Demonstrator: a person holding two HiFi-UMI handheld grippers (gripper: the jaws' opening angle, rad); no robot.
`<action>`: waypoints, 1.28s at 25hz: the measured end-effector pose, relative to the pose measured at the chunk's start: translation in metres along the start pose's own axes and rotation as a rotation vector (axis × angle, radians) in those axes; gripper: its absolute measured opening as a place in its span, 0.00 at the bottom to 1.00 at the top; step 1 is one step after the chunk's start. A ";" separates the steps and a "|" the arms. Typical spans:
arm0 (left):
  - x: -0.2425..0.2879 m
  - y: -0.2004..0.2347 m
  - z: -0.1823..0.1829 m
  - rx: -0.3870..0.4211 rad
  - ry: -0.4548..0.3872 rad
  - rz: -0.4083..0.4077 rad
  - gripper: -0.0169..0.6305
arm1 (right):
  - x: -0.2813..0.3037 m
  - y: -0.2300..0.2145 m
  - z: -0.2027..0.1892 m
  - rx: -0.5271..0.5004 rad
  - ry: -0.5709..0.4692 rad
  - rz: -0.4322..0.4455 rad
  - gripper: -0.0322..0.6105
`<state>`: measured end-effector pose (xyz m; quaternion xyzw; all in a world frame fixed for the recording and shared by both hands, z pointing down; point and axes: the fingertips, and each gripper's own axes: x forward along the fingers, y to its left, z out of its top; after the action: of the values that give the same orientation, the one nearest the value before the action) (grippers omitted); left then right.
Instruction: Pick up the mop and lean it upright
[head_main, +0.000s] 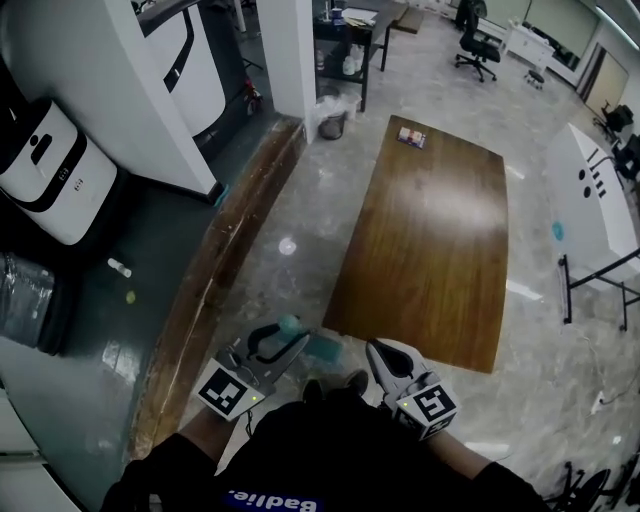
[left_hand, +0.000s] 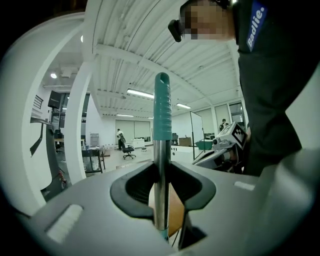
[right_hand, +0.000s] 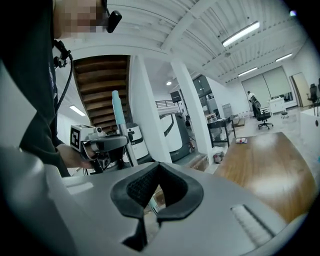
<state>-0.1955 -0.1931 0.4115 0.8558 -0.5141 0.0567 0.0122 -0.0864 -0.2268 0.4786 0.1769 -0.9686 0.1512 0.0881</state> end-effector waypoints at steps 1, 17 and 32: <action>0.002 0.006 -0.001 0.004 0.007 0.013 0.21 | 0.004 -0.004 0.002 0.008 0.002 0.019 0.06; 0.033 0.081 -0.020 0.022 0.043 0.011 0.22 | 0.039 -0.054 0.000 0.009 0.063 0.045 0.06; 0.054 0.141 -0.071 0.135 0.039 -0.645 0.22 | 0.127 -0.038 0.014 0.095 0.002 -0.357 0.06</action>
<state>-0.3010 -0.3016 0.4827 0.9721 -0.2115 0.1004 -0.0172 -0.1909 -0.3052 0.5037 0.3497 -0.9135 0.1787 0.1061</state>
